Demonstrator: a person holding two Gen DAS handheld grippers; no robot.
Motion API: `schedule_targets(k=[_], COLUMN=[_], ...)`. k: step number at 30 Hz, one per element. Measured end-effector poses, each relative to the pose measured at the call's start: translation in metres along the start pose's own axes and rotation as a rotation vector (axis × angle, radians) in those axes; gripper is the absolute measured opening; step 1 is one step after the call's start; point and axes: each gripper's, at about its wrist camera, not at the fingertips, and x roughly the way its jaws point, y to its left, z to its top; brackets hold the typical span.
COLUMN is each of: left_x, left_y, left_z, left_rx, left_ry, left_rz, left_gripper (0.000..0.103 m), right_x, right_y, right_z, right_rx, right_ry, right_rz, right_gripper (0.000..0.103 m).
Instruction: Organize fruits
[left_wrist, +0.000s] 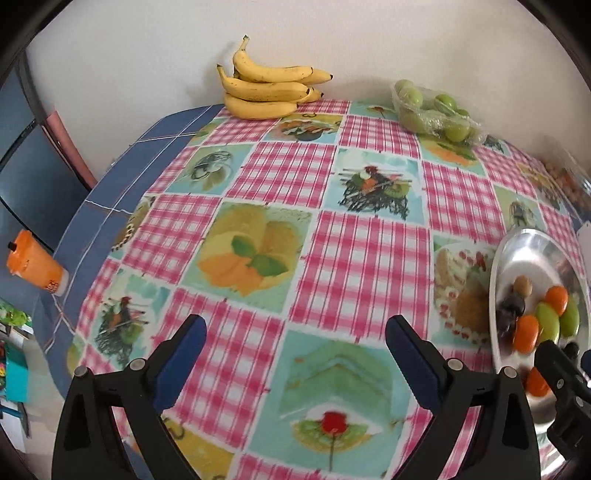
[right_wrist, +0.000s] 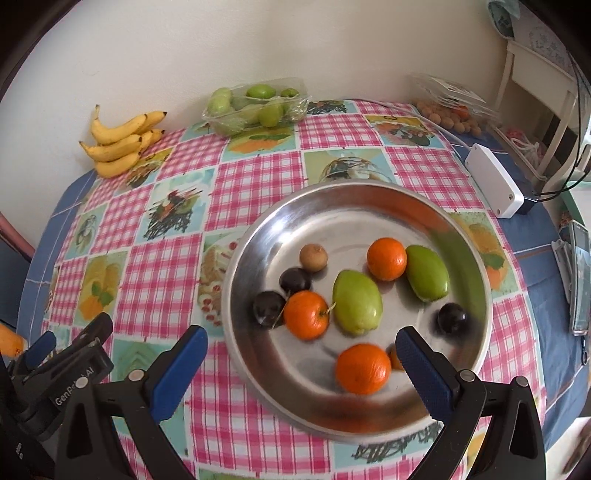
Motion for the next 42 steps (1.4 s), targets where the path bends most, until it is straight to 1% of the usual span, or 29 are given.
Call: schedule_targets(k=[10,15,19,42], left_x=[-0.014,-0.020,-0.023,-0.021], left_y=[0.018,0.026,0.030,0.028], left_z=[-0.026,-0.030,-0.031,-0.028], left_rx=[0.014,-0.003,-0.015,-0.007], left_ry=[0.025,0.015,0.009,0.008], left_rz=[-0.012,-0.020,-0.028,-0.038], left_gripper=[0.098,0.098,0.098,0.098], right_x=[-0.014,-0.019,-0.022,-0.020], right_y=[0.000,-0.002,-0.003,-0.002], right_z=[-0.028,-0.036,-0.038,-0.037], right_rx=[-0.001,0.008,0.012,0.008], right_ry=[-0.001,0.002,-0.003,-0.001], right_rz=[-0.015,-0.016,-0.017,-0.021], right_gripper=[0.103,0.103,0.103,0.103])
